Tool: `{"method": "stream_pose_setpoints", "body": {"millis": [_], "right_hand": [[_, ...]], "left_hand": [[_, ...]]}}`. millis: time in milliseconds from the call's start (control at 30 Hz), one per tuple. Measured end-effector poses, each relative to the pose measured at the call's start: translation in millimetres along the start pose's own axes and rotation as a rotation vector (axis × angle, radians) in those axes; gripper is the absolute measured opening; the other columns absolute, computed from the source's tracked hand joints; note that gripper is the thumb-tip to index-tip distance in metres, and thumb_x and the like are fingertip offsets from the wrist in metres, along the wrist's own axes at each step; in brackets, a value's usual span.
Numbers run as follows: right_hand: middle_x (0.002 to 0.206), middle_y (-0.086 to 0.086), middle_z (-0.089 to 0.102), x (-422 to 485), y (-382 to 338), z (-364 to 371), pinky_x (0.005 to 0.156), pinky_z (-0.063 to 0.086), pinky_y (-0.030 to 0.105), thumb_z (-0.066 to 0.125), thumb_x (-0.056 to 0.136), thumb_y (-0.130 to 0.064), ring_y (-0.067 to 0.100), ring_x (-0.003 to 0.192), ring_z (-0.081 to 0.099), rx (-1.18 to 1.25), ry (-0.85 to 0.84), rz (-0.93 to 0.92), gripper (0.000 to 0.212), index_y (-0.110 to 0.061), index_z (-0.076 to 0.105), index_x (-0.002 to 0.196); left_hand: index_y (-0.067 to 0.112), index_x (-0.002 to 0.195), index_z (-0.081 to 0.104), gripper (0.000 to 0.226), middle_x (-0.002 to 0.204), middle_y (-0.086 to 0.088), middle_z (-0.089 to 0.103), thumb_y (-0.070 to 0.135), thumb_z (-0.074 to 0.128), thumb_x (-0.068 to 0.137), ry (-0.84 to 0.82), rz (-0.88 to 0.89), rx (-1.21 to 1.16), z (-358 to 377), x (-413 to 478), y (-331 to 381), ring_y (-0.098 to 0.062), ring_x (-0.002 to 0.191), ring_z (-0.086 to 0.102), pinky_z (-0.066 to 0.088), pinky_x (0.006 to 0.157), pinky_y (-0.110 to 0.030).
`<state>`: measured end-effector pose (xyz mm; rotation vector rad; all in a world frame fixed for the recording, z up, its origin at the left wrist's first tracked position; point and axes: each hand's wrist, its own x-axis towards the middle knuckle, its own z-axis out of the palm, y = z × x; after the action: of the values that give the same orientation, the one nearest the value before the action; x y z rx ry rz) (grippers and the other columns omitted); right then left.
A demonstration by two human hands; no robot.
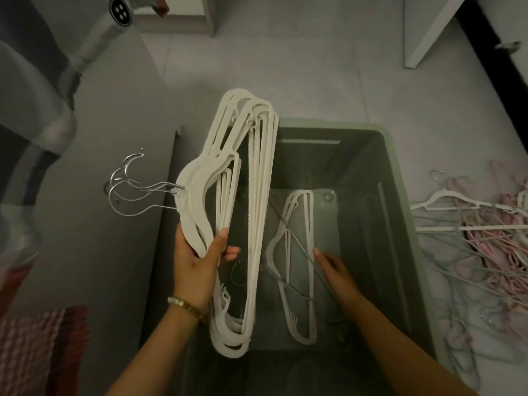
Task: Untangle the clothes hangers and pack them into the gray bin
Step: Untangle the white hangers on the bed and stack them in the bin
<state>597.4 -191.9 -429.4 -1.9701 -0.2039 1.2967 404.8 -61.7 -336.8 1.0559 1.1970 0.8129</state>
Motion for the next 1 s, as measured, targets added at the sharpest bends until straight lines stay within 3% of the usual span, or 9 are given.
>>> {"method": "stream_pose_setpoints", "body": {"millis": [133, 233, 333, 433, 533, 633, 767, 867, 1000], "right_hand": [[0.125, 0.000, 0.060, -18, -33, 12, 0.101, 0.043, 0.039, 0.035, 0.078, -0.066, 0.020, 0.115, 0.059, 0.214, -0.210, -0.146, 0.064, -0.027, 0.050, 0.127], [0.100, -0.002, 0.073, -47, -45, 13, 0.074, 0.058, 0.032, 0.047, 0.080, -0.061, 0.019, 0.086, 0.072, 0.233, -0.255, -0.253, 0.048, -0.030, 0.055, 0.114], [0.074, -0.003, 0.068, -67, -36, 5, 0.058, 0.055, 0.019, 0.054, 0.080, -0.055, 0.011, 0.064, 0.066, 0.138, -0.047, -0.366, 0.036, -0.022, 0.061, 0.093], [0.086, -0.003, 0.069, -55, -22, -13, 0.066, 0.055, 0.017, 0.055, 0.087, -0.044, 0.005, 0.077, 0.067, 0.006, 0.082, -0.322, 0.022, -0.025, 0.061, 0.098], [0.088, -0.002, 0.068, -25, -16, -19, 0.061, 0.050, 0.009, 0.054, 0.090, -0.040, 0.008, 0.080, 0.066, -0.078, 0.011, -0.289, 0.023, -0.020, 0.062, 0.100], [0.085, 0.001, 0.063, 12, -11, -13, 0.061, 0.048, 0.007, 0.056, 0.091, -0.032, 0.011, 0.078, 0.060, -0.124, -0.007, -0.308, 0.015, -0.019, 0.060, 0.095], [0.098, 0.000, 0.063, 52, 24, 7, 0.085, 0.051, 0.031, 0.060, 0.089, -0.028, 0.017, 0.094, 0.061, -0.079, 0.046, -0.272, 0.021, -0.016, 0.059, 0.105], [0.094, -0.012, 0.060, 67, 60, 21, 0.077, 0.047, 0.025, 0.061, 0.086, -0.036, 0.011, 0.094, 0.060, -0.005, 0.202, -0.213, 0.009, -0.034, 0.055, 0.093], [0.100, -0.011, 0.060, 86, 80, 36, 0.082, 0.045, 0.027, 0.062, 0.084, -0.044, 0.013, 0.100, 0.058, 0.041, 0.308, -0.147, 0.029, -0.027, 0.057, 0.107]], "left_hand": [[0.020, 0.131, 0.043, 0.051, 0.103, -0.008, 0.068, 0.015, 0.062, 0.083, 0.037, -0.097, -0.059, 18, -20, -11, -0.017, 0.070, 0.073, 0.057, 0.058, -0.020], [0.018, 0.129, 0.044, 0.051, 0.105, -0.011, 0.068, 0.014, 0.063, 0.082, 0.013, -0.244, -0.132, 45, -55, -21, -0.018, 0.069, 0.073, 0.056, 0.054, -0.020], [0.020, 0.125, 0.048, 0.047, 0.108, -0.010, 0.068, 0.014, 0.065, 0.082, -0.007, -0.357, -0.115, 72, -85, -35, -0.018, 0.076, 0.073, 0.058, 0.059, -0.023], [0.020, 0.119, 0.054, 0.041, 0.107, -0.005, 0.069, 0.018, 0.068, 0.081, 0.004, -0.453, -0.039, 88, -88, -54, -0.017, 0.088, 0.070, 0.059, 0.071, -0.027], [0.015, 0.115, 0.058, 0.033, 0.107, -0.007, 0.070, 0.019, 0.067, 0.083, -0.040, -0.487, -0.074, 97, -73, -79, -0.012, 0.091, 0.067, 0.057, 0.070, -0.016], [0.009, 0.118, 0.058, 0.038, 0.110, -0.011, 0.069, 0.018, 0.068, 0.083, -0.024, -0.499, -0.074, 100, -50, -107, -0.020, 0.100, 0.066, 0.055, 0.081, -0.025], [0.010, 0.119, 0.057, 0.043, 0.110, -0.007, 0.069, 0.022, 0.071, 0.080, -0.077, -0.497, 0.053, 90, -23, -155, -0.017, 0.097, 0.065, 0.051, 0.079, -0.023], [0.011, 0.119, 0.057, 0.044, 0.108, -0.007, 0.068, 0.026, 0.070, 0.080, -0.136, -0.516, 0.154, 82, -15, -186, -0.019, 0.096, 0.064, 0.054, 0.078, -0.026], [0.009, 0.120, 0.057, 0.044, 0.114, -0.012, 0.067, 0.023, 0.071, 0.080, -0.108, -0.448, 0.176, 86, 6, -208, -0.025, 0.103, 0.063, 0.052, 0.094, -0.042]]}}
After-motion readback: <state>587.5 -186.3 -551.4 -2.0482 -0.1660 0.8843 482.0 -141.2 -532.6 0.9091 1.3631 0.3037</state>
